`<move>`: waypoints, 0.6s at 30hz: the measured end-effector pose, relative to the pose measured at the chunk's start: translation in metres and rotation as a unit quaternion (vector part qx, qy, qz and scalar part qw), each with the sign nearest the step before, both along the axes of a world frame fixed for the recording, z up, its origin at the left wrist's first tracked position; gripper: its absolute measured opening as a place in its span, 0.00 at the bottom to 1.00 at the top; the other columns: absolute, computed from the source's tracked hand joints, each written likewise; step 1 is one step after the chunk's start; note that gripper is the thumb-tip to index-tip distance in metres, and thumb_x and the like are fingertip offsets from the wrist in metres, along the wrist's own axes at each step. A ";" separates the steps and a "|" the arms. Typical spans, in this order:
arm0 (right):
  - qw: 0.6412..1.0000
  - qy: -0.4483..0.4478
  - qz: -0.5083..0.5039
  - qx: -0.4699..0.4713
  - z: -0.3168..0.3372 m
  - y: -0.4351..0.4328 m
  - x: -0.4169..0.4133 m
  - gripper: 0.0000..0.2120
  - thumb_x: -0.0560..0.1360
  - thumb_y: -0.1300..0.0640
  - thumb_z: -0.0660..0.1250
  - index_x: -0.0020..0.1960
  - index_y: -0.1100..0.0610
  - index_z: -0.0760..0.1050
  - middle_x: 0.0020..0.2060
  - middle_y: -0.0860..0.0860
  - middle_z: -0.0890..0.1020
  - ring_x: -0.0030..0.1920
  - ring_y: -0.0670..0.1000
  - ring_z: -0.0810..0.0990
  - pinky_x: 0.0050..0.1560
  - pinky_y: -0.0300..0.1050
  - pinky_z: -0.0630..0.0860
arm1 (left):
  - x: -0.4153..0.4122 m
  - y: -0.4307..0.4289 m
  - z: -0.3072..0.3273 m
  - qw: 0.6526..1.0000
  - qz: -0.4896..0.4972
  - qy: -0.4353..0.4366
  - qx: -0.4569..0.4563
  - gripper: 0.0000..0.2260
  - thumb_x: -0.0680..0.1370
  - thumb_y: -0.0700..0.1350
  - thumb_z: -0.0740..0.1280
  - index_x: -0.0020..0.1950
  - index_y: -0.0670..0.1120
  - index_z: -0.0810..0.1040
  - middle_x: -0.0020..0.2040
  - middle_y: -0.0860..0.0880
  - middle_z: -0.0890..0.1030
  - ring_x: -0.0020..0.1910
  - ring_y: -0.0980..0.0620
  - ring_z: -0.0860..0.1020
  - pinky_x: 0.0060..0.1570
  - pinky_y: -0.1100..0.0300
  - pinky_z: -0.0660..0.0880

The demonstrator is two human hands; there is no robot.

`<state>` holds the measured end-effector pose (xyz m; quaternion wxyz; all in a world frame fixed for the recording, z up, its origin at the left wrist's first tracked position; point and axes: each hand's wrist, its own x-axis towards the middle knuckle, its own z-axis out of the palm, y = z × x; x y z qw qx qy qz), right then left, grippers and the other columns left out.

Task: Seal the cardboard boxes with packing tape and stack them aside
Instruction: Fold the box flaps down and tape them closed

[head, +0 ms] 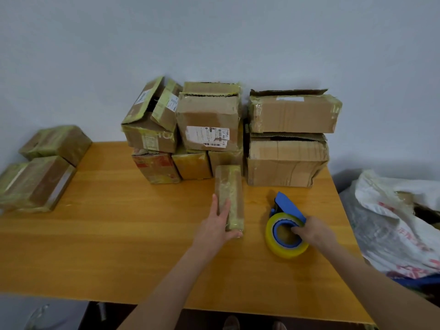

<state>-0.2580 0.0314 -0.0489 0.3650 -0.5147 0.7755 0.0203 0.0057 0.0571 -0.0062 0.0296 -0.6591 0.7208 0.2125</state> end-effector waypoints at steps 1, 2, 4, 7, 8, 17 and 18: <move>1.000 0.002 -0.001 -0.002 0.003 -0.001 0.003 0.13 0.77 0.49 0.67 0.43 0.56 0.68 0.30 0.52 0.72 0.29 0.51 0.70 0.31 0.45 0.66 | 0.000 0.000 0.000 1.000 -0.008 -0.015 0.001 0.44 0.74 0.61 0.67 0.79 0.52 0.42 0.78 0.44 0.35 0.67 0.41 0.70 0.64 0.50 0.71; 1.000 -0.001 -0.004 -0.005 0.005 -0.002 0.005 0.14 0.77 0.49 0.68 0.42 0.57 0.68 0.30 0.52 0.71 0.29 0.51 0.70 0.31 0.45 0.66 | 0.000 0.000 0.000 0.999 -0.014 -0.029 0.004 0.44 0.74 0.60 0.67 0.79 0.52 0.41 0.78 0.44 0.35 0.66 0.41 0.71 0.64 0.50 0.72; 0.999 -0.022 -0.019 -0.021 0.011 -0.008 0.012 0.15 0.76 0.49 0.69 0.48 0.59 0.67 0.33 0.52 0.72 0.30 0.50 0.71 0.29 0.44 0.66 | -0.002 0.001 0.002 0.999 -0.016 -0.050 0.006 0.44 0.75 0.59 0.67 0.79 0.52 0.40 0.78 0.43 0.35 0.64 0.41 0.73 0.62 0.51 0.73; 0.996 -0.077 -0.038 -0.031 0.017 -0.017 0.020 0.21 0.73 0.53 0.71 0.55 0.61 0.64 0.39 0.53 0.75 0.34 0.51 0.75 0.29 0.44 0.69 | -0.006 0.003 0.005 0.998 -0.014 -0.068 0.003 0.42 0.76 0.58 0.66 0.79 0.51 0.40 0.78 0.42 0.36 0.61 0.42 0.75 0.60 0.53 0.73; 0.994 -0.098 -0.036 -0.026 0.018 -0.019 0.023 0.22 0.72 0.53 0.72 0.55 0.61 0.63 0.44 0.54 0.76 0.39 0.52 0.78 0.32 0.45 0.71 | -0.007 0.003 0.005 0.998 -0.012 -0.066 0.005 0.42 0.76 0.57 0.66 0.79 0.51 0.40 0.78 0.41 0.36 0.61 0.42 0.75 0.60 0.53 0.73; 0.968 -0.238 -0.071 -0.015 0.045 -0.017 0.025 0.20 0.66 0.59 0.77 0.55 0.61 0.74 0.49 0.57 0.80 0.47 0.55 0.80 0.41 0.49 0.76 | -0.005 0.004 0.004 0.999 0.006 -0.045 -0.010 0.43 0.75 0.59 0.68 0.79 0.52 0.43 0.78 0.43 0.38 0.62 0.42 0.74 0.60 0.52 0.74; 0.967 -0.248 -0.062 -0.027 0.052 -0.016 0.021 0.22 0.66 0.61 0.77 0.58 0.61 0.73 0.49 0.56 0.80 0.45 0.53 0.79 0.39 0.45 0.75 | -0.003 0.005 0.006 0.999 0.008 -0.032 -0.012 0.43 0.74 0.60 0.68 0.79 0.52 0.44 0.79 0.45 0.39 0.65 0.42 0.72 0.62 0.52 0.72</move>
